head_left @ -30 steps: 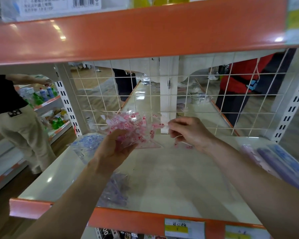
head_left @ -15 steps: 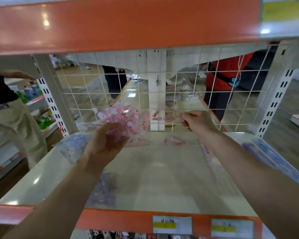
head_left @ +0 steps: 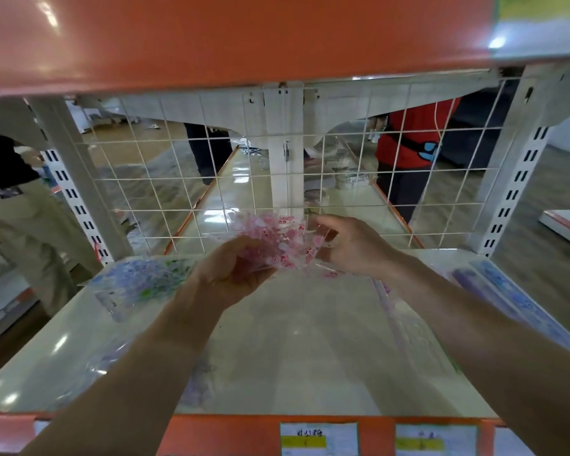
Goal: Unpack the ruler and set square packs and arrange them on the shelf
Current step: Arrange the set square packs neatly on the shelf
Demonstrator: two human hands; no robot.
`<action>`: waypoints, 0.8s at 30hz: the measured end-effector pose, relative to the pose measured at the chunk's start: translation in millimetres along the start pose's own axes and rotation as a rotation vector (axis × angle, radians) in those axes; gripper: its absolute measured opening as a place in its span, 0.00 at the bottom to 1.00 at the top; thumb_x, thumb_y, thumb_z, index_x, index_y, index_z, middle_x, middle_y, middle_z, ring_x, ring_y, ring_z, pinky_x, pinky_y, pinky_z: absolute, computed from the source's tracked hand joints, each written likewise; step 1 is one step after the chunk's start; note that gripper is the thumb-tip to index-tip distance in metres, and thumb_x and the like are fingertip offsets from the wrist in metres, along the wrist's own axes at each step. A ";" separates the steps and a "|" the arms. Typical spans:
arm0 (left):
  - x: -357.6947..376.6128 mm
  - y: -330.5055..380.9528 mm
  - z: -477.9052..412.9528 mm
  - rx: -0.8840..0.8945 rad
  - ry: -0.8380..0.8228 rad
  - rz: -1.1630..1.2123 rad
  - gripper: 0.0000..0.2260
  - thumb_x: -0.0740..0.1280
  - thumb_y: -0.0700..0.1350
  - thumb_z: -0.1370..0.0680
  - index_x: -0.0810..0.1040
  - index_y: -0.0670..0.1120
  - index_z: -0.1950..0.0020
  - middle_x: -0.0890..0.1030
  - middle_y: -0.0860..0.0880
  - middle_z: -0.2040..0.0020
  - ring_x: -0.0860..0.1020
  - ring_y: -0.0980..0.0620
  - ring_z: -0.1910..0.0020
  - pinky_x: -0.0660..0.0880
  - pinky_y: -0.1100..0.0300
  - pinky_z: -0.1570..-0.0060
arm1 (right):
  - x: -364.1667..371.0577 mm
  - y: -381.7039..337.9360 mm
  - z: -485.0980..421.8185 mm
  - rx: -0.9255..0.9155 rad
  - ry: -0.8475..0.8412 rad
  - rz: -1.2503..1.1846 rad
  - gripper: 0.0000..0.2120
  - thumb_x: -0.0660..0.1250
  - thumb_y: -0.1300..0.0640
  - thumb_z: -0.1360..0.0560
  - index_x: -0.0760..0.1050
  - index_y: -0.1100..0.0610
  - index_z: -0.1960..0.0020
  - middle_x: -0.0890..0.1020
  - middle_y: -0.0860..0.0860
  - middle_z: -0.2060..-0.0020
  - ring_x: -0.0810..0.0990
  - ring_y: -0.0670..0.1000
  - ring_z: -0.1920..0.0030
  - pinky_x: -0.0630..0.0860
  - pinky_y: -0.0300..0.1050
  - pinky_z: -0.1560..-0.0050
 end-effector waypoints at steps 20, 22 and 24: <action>-6.2 12.3 -9.6 -0.023 0.035 0.069 0.07 0.60 0.33 0.25 0.75 0.37 0.49 0.83 0.39 0.57 0.84 0.45 0.64 0.80 0.53 0.70 | -4.0 51.7 -18.4 0.132 -0.155 0.268 0.24 0.75 0.49 0.31 0.76 0.50 0.37 0.76 0.48 0.43 0.74 0.49 0.42 0.70 0.44 0.41; -16.5 19.3 -8.6 0.005 0.053 0.096 0.09 0.60 0.32 0.25 0.75 0.38 0.47 0.82 0.39 0.52 0.84 0.44 0.61 0.81 0.52 0.69 | 4.0 74.4 -17.7 0.226 -0.219 0.314 0.24 0.75 0.49 0.31 0.76 0.50 0.37 0.76 0.49 0.42 0.75 0.51 0.42 0.71 0.45 0.41; -24.5 23.8 -7.1 0.015 0.064 0.107 0.10 0.60 0.32 0.27 0.75 0.38 0.47 0.81 0.40 0.51 0.84 0.45 0.61 0.81 0.53 0.68 | 13.9 86.7 -16.0 0.288 -0.267 0.289 0.24 0.74 0.51 0.31 0.75 0.50 0.36 0.76 0.49 0.44 0.75 0.51 0.42 0.72 0.45 0.42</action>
Point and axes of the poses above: each hand's wrist, its own z-axis away from the middle knuckle, its own x-axis out of the palm, y = z × x, the point moved 10 cm from there along -z, towards the middle knuckle
